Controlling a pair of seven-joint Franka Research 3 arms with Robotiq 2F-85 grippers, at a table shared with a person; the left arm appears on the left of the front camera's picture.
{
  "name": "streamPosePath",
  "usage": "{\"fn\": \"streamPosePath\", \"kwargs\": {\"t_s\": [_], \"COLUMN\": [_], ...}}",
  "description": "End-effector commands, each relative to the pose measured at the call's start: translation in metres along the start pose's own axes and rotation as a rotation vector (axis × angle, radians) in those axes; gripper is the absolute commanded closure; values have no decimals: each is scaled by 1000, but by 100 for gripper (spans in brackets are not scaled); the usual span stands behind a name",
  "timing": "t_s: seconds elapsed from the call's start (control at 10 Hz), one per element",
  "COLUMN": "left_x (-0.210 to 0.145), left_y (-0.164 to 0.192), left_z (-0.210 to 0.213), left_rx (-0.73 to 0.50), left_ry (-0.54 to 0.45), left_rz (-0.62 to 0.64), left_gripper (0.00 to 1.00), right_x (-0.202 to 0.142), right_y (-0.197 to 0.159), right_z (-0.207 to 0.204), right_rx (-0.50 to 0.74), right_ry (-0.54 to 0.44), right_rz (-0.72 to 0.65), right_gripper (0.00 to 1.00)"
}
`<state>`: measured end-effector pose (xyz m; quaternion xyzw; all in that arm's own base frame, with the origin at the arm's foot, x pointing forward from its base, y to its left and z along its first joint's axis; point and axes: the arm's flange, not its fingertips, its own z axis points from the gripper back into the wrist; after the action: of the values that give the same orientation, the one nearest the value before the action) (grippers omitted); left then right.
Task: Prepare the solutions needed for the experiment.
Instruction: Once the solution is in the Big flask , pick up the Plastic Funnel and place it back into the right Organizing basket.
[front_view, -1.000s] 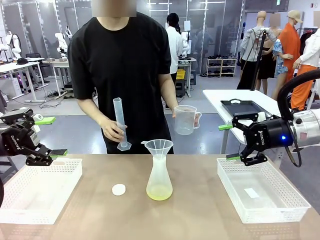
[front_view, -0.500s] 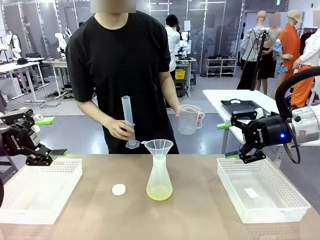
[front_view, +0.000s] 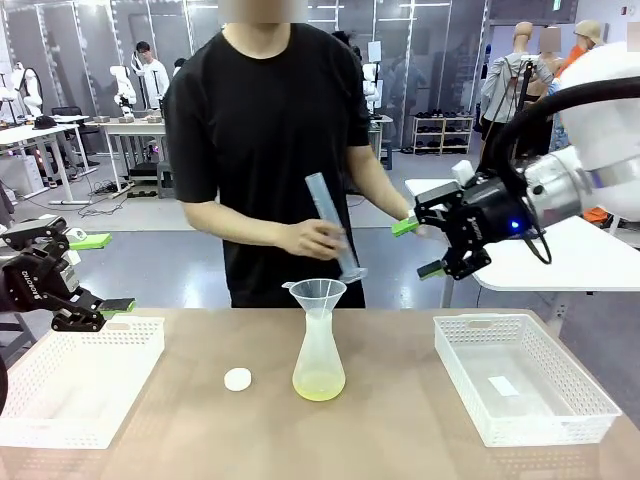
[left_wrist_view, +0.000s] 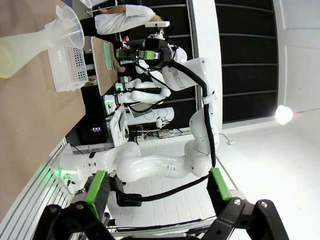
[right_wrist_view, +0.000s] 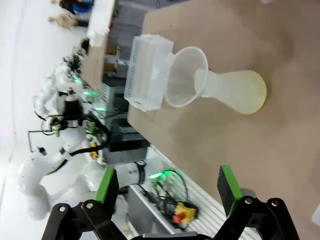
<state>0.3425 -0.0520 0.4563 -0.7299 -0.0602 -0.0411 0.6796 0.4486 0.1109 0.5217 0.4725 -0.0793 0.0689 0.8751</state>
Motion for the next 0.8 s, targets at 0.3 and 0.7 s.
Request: {"fn": "streamPosePath", "kwargs": {"t_s": [0.3,0.7], "left_x": [0,0], "left_y": [-2,-2], "left_z": [0,0], "left_rx": [-17,-17], "left_ry": [3,3], "left_rz": [3,3], "left_gripper": [0,0], "right_x": [38,33], "right_y": [22,21], "right_z": [-36,-30], "right_rx": [-222,-185], "right_ry": [9,21], "right_rz": [187,193], "right_gripper": [0,0]}}
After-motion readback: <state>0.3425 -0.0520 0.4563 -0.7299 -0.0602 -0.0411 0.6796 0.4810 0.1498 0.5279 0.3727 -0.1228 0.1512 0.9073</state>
